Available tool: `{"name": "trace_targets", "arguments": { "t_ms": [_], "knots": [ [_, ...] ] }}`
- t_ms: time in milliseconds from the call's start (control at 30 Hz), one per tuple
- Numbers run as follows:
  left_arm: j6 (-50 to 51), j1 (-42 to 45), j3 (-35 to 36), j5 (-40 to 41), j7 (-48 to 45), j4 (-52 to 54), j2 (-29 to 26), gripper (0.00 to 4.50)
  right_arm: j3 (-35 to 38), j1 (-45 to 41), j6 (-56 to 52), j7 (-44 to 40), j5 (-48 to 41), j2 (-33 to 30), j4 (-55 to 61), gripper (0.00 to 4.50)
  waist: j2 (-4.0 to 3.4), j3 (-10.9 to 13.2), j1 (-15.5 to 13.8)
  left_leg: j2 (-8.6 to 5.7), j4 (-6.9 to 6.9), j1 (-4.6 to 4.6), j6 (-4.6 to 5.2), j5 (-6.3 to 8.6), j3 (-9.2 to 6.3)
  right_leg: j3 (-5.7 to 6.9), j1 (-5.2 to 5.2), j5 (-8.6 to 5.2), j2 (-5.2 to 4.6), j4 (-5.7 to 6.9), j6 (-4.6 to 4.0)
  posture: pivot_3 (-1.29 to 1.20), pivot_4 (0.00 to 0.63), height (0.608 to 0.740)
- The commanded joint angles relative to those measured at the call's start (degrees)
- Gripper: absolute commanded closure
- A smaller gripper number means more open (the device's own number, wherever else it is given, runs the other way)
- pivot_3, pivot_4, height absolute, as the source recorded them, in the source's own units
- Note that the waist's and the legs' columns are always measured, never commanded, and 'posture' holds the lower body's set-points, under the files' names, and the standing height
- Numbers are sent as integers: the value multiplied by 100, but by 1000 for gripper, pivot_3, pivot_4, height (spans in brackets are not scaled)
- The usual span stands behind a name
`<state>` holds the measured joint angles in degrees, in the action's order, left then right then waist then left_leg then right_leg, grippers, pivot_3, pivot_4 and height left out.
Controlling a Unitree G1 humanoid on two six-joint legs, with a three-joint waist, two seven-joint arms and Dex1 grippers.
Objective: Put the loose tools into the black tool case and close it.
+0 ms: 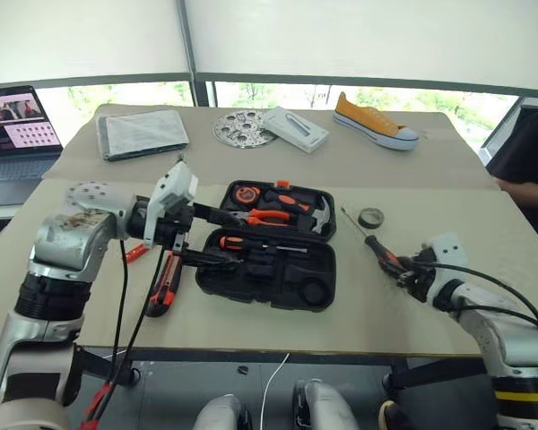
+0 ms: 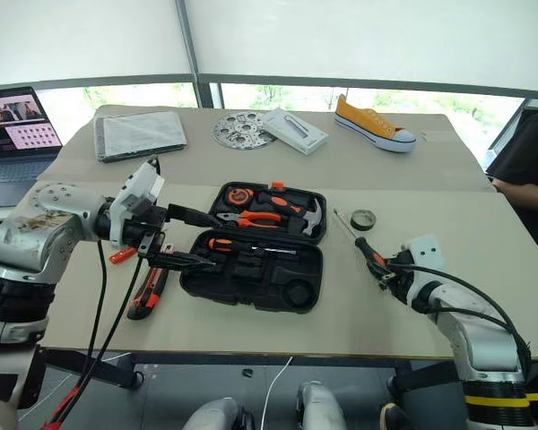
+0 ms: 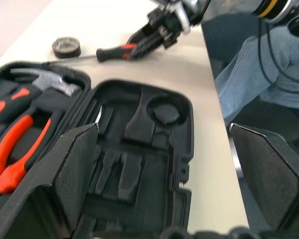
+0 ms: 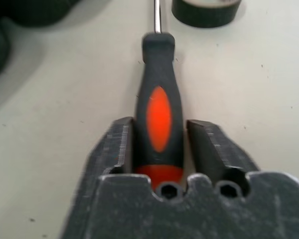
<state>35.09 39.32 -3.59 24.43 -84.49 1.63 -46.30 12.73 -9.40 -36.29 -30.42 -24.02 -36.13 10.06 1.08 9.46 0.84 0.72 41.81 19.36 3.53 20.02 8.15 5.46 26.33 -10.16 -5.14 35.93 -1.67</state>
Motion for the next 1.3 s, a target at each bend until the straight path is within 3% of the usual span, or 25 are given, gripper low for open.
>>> {"name": "trace_targets", "arguments": {
  "t_ms": [33,233,467,867,1200,1233,1300],
  "knots": [
    [-287,-200,140,-71,-120,16,-402,0,120,-561,176,-610,-293,-398,472,3493,-2,1,17,0,0,0,0,0,1,0,0,0,1,-1,0,0,150,733],
    [-391,-597,286,53,-112,189,-768,0,-1083,-1459,614,-2346,-219,-791,381,3493,-3,2,5,5,-12,-8,-5,-1,2,2,2,-9,11,-1,-14,0,150,733],
    [-449,-725,281,61,130,453,-756,0,-2444,-2016,1713,-3005,909,-626,-387,3493,-2,3,-50,-3,-10,5,-4,0,9,17,2,-8,-4,-4,-15,0,150,733],
    [-450,-848,374,137,296,619,-833,0,-2754,-2449,2666,-3221,1665,-348,-1339,3493,-2,3,-6,4,-10,0,-8,-2,11,20,3,-15,-2,5,-21,0,150,733],
    [-473,-776,306,109,357,572,-779,0,-2751,-2477,2256,-3049,1900,-94,-1337,3493,-3,4,-3,4,-10,0,-9,-2,11,19,3,-14,-4,6,-23,0,150,733],
    [-466,-763,301,115,360,570,-770,0,-2738,-2476,2238,-3069,1893,-92,-1313,2492,-3,4,-4,4,-10,0,-9,-2,11,20,3,-14,-4,6,-23,0,150,733],
    [-468,-746,290,119,359,561,-762,0,-2686,-2479,2144,-3123,1803,-91,-1208,1896,-3,4,-4,4,-10,0,-9,-2,11,20,3,-14,-3,6,-23,0,150,733]
  ]
}}
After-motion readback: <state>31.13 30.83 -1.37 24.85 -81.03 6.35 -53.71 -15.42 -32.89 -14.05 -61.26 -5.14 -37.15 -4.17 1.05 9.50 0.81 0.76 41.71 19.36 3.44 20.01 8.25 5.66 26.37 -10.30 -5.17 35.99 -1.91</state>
